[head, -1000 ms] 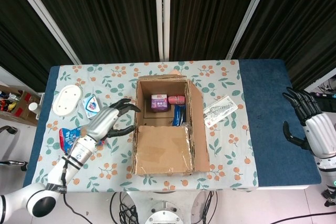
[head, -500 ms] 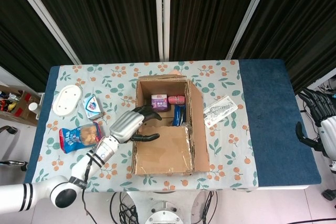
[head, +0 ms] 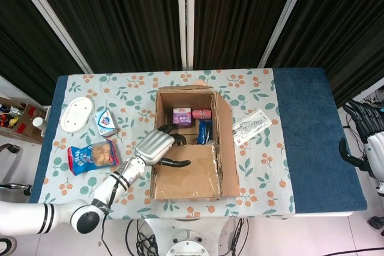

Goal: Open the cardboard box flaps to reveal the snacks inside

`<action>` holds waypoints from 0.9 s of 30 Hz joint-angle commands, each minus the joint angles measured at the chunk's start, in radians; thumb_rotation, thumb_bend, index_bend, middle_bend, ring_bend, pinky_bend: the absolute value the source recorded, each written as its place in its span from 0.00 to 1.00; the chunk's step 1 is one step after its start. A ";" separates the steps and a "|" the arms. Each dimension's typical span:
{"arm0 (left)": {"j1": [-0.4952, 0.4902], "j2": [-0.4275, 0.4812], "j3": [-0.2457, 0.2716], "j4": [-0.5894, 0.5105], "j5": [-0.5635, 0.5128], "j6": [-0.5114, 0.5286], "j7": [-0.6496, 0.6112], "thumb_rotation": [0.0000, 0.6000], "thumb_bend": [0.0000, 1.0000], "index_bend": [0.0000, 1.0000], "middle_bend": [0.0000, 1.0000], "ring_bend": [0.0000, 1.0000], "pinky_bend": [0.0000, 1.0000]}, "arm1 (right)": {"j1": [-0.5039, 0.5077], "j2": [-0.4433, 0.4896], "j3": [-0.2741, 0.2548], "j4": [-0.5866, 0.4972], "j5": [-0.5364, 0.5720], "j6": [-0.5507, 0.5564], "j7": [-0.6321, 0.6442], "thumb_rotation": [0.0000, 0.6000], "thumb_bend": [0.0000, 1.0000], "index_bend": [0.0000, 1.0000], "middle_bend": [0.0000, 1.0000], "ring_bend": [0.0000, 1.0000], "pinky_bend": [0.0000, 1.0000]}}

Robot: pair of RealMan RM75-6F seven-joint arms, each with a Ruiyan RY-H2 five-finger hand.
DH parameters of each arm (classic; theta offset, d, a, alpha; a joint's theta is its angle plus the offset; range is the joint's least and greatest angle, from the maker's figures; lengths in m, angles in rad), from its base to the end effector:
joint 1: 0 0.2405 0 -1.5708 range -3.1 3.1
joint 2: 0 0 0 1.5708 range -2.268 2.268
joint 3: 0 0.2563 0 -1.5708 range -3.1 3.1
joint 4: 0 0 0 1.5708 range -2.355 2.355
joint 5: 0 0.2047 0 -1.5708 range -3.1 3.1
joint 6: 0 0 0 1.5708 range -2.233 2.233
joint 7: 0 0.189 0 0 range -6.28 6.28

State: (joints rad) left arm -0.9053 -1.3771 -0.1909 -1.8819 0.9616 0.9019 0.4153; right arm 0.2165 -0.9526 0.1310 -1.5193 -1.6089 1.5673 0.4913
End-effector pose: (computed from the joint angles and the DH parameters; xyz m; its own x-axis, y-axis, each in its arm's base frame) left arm -0.0371 0.3427 -0.0112 0.4015 0.3850 0.8310 0.8281 -0.5402 -0.1499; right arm -0.2620 -0.2768 0.2451 0.1499 0.1326 0.9798 -0.9375 -0.2956 0.1835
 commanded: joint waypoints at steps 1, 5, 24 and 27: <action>-0.005 0.004 -0.001 -0.014 -0.013 0.000 -0.010 0.00 0.00 0.32 0.39 0.08 0.16 | -0.002 -0.001 0.002 0.002 0.002 0.004 0.002 1.00 0.53 0.00 0.00 0.00 0.00; 0.011 0.018 -0.022 -0.058 0.019 0.017 -0.081 0.00 0.00 0.32 0.45 0.08 0.16 | -0.004 -0.001 0.005 0.005 0.012 0.002 0.011 1.00 0.53 0.00 0.00 0.00 0.00; 0.135 0.250 -0.142 -0.343 0.145 0.005 -0.526 0.00 0.03 0.27 0.56 0.15 0.16 | 0.010 -0.014 0.016 0.024 0.024 -0.019 0.038 1.00 0.53 0.00 0.00 0.00 0.00; 0.162 0.300 -0.122 -0.395 0.177 -0.025 -0.587 0.00 0.03 0.26 0.57 0.16 0.16 | 0.011 -0.010 0.019 0.015 0.028 -0.020 0.047 1.00 0.53 0.00 0.00 0.00 0.00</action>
State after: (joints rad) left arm -0.7674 -1.1125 -0.3241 -2.2409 1.1124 0.8957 -0.1319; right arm 0.2275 -0.9642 0.1491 -1.5022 -1.5817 1.5471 0.5365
